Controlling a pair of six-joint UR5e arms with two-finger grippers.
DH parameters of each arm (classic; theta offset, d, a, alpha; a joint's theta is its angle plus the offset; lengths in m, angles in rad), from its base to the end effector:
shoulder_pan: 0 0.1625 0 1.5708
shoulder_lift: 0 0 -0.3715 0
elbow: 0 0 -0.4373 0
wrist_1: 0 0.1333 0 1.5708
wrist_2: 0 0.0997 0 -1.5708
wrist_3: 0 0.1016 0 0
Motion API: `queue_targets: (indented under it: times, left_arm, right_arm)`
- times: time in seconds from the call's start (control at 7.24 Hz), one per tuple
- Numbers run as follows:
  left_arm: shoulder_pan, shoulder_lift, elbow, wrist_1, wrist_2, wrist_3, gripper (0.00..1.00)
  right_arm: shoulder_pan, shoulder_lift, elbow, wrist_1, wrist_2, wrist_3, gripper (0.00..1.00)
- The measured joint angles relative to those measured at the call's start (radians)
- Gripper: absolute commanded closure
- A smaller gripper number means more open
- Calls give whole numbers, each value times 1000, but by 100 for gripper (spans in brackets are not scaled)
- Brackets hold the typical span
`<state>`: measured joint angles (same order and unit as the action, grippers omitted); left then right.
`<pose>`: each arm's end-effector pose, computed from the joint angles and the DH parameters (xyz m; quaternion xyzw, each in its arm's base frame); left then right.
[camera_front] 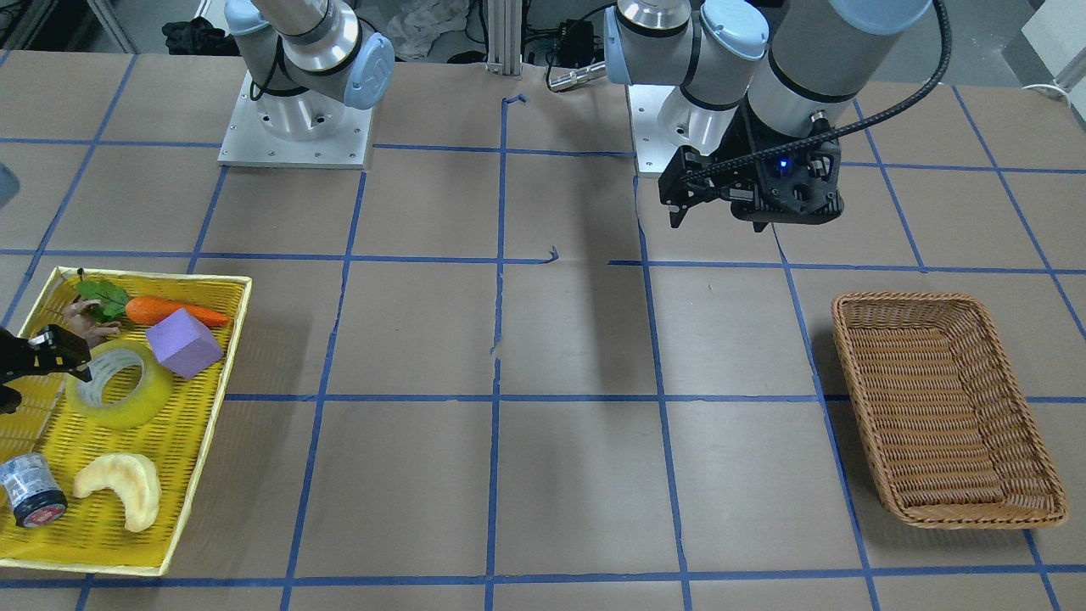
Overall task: Transfer tape with both arms
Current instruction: 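Lower the right gripper into the yellow tray onto the yellow tape roll, then grasp the yellow tape roll rim with the right gripper and lift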
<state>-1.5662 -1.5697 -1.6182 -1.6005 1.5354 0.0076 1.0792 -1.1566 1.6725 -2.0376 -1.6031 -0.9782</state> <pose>-0.1345 -0.5287 0.4049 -0.0008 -0.9991 -0.0379 0.0179 -0.1802 -0.6119 0.1805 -0.2412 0.9700 0.0290 0.0045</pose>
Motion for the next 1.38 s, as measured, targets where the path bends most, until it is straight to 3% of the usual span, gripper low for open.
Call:
queue_targets:
  times: [0.14, 0.41, 0.55, 1.11, 1.38]
  left_arm:
    - [0, -1, 0, 0, -1, 0, 0]
    - [0, -2, 0, 2, -2, 0, 0]
    - [0, -3, 0, 3, -2, 0, 0]
    - [0, -4, 0, 4, -2, 0, 0]
    - [0, -4, 0, 4, -1, 0, 0]
  right_arm:
    - [-6, 17, 20, -19, -1, -9, 29]
    - [-9, 31, 43, -29, -7, -9, 79]
    - [-9, 33, 46, -30, -10, -7, 98]
    - [-10, 30, 39, -28, -40, 7, 100]
    - [-3, 3, -34, -3, -34, 37, 100]
